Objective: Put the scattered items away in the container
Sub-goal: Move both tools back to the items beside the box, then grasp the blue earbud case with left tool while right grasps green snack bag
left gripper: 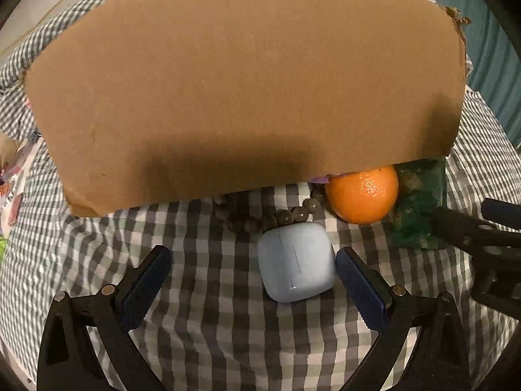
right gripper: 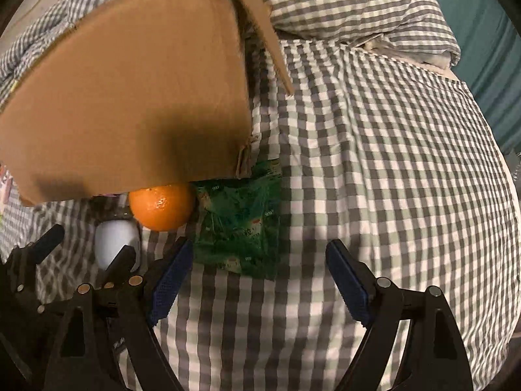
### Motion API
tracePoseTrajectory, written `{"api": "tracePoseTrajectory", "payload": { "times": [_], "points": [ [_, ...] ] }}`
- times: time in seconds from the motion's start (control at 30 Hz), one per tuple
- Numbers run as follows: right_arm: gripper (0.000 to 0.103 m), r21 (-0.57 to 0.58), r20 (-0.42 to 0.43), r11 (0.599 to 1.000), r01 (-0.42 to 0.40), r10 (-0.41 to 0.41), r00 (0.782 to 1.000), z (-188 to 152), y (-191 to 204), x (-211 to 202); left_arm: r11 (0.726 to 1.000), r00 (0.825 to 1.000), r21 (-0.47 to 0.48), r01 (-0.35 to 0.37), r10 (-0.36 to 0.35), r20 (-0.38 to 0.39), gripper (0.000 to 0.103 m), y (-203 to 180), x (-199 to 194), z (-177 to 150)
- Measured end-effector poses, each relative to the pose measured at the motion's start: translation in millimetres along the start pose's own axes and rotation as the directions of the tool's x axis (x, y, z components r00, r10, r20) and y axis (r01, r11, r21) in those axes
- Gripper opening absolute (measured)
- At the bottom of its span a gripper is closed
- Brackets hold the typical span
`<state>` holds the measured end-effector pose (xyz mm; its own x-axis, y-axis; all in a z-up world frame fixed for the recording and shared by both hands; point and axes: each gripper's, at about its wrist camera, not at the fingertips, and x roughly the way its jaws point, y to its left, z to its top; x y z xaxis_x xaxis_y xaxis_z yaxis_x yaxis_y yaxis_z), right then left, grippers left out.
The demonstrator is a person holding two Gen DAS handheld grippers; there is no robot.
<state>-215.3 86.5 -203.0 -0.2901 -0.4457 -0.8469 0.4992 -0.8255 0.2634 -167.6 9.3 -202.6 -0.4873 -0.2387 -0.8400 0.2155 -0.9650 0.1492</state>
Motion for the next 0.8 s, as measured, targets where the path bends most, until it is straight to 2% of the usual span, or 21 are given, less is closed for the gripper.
{"api": "tracePoseTrajectory", "payload": {
  "times": [0.17, 0.23, 0.37, 0.4, 0.43, 0.47, 0.5, 0.53, 0.63, 0.8],
  "points": [
    [0.083, -0.017, -0.023, 1.0, 0.008, -0.009, 1.0, 1.0, 8.2, 19.4, 1.0, 1.0, -0.005, 0.019, -0.019, -0.014, 0.1, -1.6, 6.6, -1.8],
    [0.083, -0.014, -0.023, 1.0, 0.021, -0.021, 0.999, 1.7, 9.2, 26.2, 1.0, 0.999, 0.008, 0.027, -0.027, -0.033, 0.088, -4.6, 11.4, -3.9],
    [0.083, 0.008, -0.01, 1.0, 0.025, -0.025, 1.0, 2.9, 6.9, 29.9, 0.999, 0.999, 0.02, 0.039, -0.038, -0.036, 0.083, -6.4, 12.5, -6.7],
    [0.082, 0.005, -0.008, 1.0, 0.029, -0.029, 1.0, 3.4, 7.3, 30.8, 0.999, 0.998, 0.02, 0.044, -0.043, -0.035, 0.076, -6.3, 12.0, -6.7],
    [0.076, 0.002, -0.005, 0.999, 0.034, -0.034, 0.999, 3.8, 7.8, 31.4, 0.998, 0.998, 0.021, 0.051, -0.051, -0.029, 0.061, -6.3, 10.3, -6.9],
    [0.07, -0.001, -0.001, 0.999, 0.038, -0.038, 0.999, 3.9, 8.3, 31.8, 0.999, 0.999, 0.027, 0.047, -0.046, -0.018, 0.055, -7.4, 7.8, -7.1],
    [0.056, -0.003, 0.004, 0.999, 0.042, -0.042, 0.999, 3.7, 8.6, 31.4, 0.999, 0.999, 0.033, 0.041, -0.04, -0.016, 0.056, -8.4, 7.1, -7.3],
    [0.049, 0.003, 0.013, 0.999, 0.041, -0.041, 0.999, 3.5, 8.0, 29.1, 0.998, 0.999, 0.037, 0.042, -0.041, -0.022, 0.056, -8.7, 7.2, -7.5],
    [0.041, 0.015, 0.02, 0.999, 0.035, -0.035, 0.999, 1.8, 6.0, 25.1, 0.998, 0.998, 0.023, 0.058, -0.057, -0.026, 0.056, -4.5, 5.6, -8.2],
    [0.033, 0.012, 0.035, 0.999, 0.033, -0.034, 0.999, -6.4, 1.3, 9.4, 0.999, 0.999, 0.025, 0.046, -0.045, -0.029, 0.056, -3.3, 2.0, -10.3]
  ]
}}
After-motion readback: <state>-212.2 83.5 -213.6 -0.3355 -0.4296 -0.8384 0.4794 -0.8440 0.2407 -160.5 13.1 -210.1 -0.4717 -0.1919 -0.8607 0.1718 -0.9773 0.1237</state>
